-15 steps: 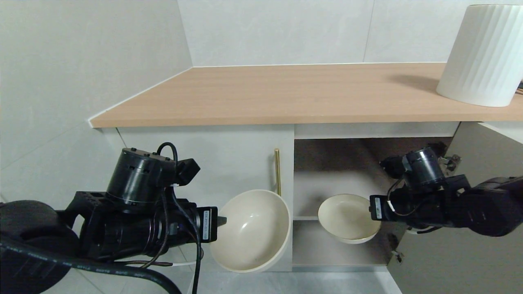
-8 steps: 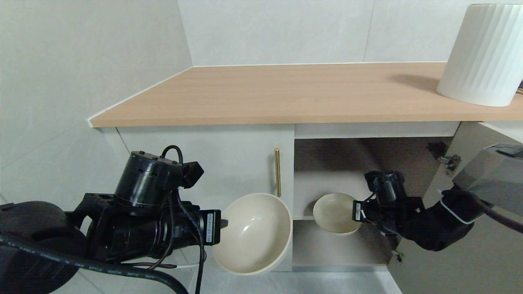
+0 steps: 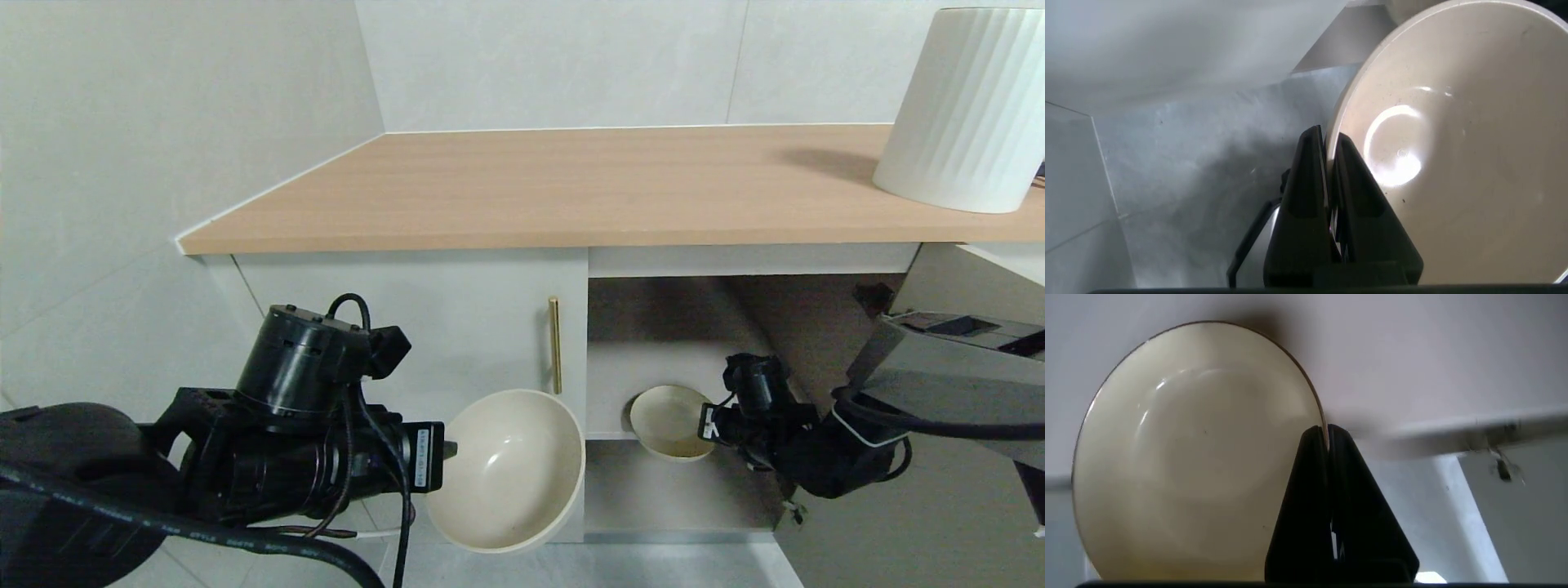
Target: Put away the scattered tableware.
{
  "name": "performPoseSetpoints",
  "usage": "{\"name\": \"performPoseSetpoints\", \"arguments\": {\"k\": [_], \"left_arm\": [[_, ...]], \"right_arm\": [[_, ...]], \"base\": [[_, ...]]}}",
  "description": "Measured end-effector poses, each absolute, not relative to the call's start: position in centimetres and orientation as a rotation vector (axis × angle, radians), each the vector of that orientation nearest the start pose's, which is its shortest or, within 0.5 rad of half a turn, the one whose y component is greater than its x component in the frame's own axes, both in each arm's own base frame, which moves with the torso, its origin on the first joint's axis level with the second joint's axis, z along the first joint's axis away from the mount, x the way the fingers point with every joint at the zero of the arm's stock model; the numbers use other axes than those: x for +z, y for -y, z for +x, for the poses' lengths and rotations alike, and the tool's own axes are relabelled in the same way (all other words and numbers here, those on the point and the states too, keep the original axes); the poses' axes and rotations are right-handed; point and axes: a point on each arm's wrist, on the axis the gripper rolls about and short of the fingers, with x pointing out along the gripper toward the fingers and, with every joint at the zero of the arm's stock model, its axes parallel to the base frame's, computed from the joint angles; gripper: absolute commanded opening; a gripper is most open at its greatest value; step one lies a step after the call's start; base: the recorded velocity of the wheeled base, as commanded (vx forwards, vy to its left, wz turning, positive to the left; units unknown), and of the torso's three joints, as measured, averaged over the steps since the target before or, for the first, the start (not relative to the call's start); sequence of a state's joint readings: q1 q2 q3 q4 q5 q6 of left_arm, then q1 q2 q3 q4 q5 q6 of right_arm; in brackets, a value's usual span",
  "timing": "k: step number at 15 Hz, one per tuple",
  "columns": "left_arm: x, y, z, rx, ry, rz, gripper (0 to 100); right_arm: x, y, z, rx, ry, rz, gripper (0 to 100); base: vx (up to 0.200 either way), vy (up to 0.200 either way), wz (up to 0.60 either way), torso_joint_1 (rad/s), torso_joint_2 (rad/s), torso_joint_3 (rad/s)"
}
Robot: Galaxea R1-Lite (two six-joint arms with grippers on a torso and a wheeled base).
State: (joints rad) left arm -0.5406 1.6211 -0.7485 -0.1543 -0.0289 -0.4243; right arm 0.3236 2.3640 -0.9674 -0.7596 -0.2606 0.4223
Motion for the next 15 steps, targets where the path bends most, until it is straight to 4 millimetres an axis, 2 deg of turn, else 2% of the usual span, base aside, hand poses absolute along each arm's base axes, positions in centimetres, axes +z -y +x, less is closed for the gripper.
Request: {"name": "performPoseSetpoints", "arguments": {"k": [7,15], "left_arm": [[14.3,13.8,22.6,-0.376,-0.814,-0.202,0],[14.2,13.9,22.7,-0.375,-0.818,-0.201,0]], "right_arm": [[-1.6,-11.3,41.0,-0.142,-0.552,0.267,0],[-1.7,-10.5,42.9,-0.188,-0.501,0.280,0]], "base": [[0.000,0.000,0.00,0.000,0.00,0.000],[0.000,0.000,0.00,0.000,0.00,0.000]]}}
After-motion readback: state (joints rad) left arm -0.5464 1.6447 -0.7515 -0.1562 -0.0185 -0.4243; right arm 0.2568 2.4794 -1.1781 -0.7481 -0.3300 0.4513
